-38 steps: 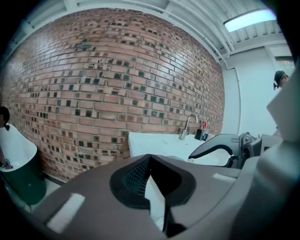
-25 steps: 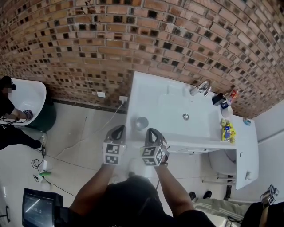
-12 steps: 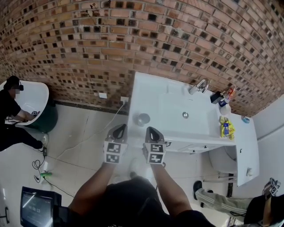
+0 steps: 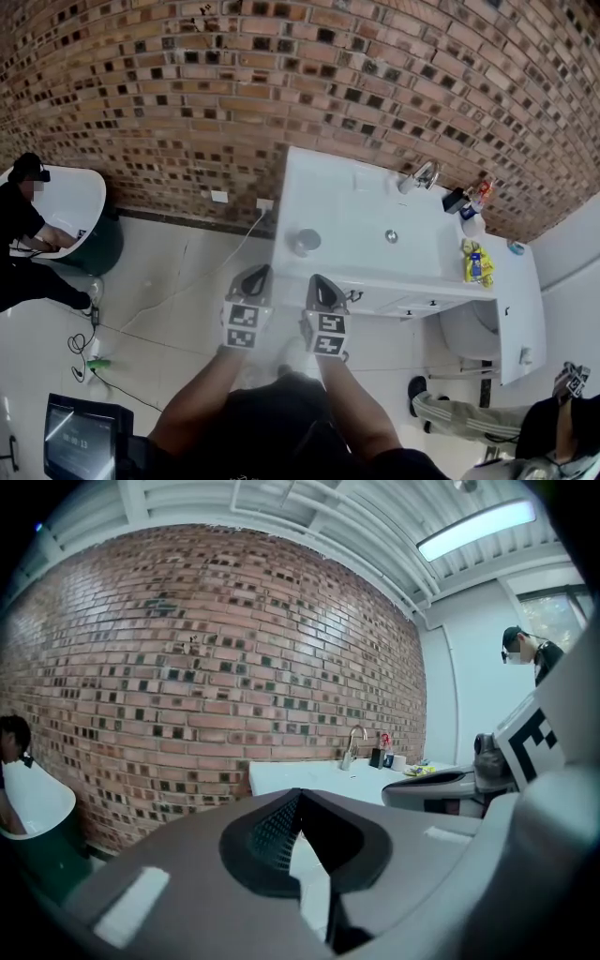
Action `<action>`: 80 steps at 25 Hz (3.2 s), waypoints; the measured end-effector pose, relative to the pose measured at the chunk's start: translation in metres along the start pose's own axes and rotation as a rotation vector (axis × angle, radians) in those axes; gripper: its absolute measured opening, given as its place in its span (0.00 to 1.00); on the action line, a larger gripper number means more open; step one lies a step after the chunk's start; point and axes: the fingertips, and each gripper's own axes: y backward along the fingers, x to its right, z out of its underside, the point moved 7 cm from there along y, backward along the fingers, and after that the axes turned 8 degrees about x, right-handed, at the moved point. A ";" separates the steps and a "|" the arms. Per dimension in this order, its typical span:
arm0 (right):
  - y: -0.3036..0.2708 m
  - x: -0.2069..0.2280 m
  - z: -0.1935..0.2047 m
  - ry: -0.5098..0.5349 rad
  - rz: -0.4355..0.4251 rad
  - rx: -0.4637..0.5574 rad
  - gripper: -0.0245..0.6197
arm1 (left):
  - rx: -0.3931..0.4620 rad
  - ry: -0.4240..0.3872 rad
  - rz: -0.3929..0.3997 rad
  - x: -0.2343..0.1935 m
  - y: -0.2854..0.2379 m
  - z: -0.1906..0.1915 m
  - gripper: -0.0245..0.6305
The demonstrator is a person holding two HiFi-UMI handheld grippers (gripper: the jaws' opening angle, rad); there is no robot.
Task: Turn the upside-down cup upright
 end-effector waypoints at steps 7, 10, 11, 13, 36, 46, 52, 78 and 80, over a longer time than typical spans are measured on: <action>0.018 0.006 0.013 -0.023 0.012 -0.010 0.06 | -0.006 -0.009 0.018 0.015 0.011 0.006 0.03; 0.027 0.008 0.010 -0.021 -0.001 0.009 0.06 | -0.003 -0.017 0.018 0.025 0.014 0.005 0.03; 0.030 0.009 0.010 -0.020 -0.003 0.012 0.06 | -0.002 -0.021 0.019 0.030 0.015 0.005 0.03; 0.039 0.014 0.012 -0.022 -0.004 0.013 0.06 | -0.001 -0.030 0.017 0.039 0.018 0.005 0.03; 0.190 0.032 0.049 -0.013 -0.097 0.061 0.06 | -0.042 -0.067 -0.044 0.161 0.137 0.037 0.03; 0.237 0.019 0.049 -0.021 -0.114 0.083 0.06 | -0.021 -0.070 -0.071 0.178 0.181 0.024 0.03; 0.245 0.012 0.051 -0.015 -0.093 0.097 0.06 | -0.021 -0.059 -0.066 0.175 0.195 0.024 0.03; 0.240 -0.033 0.039 0.019 -0.055 0.124 0.06 | -0.010 -0.015 -0.061 0.133 0.206 0.031 0.03; 0.238 -0.034 0.043 0.012 -0.058 0.108 0.06 | -0.009 -0.019 -0.056 0.134 0.206 0.026 0.03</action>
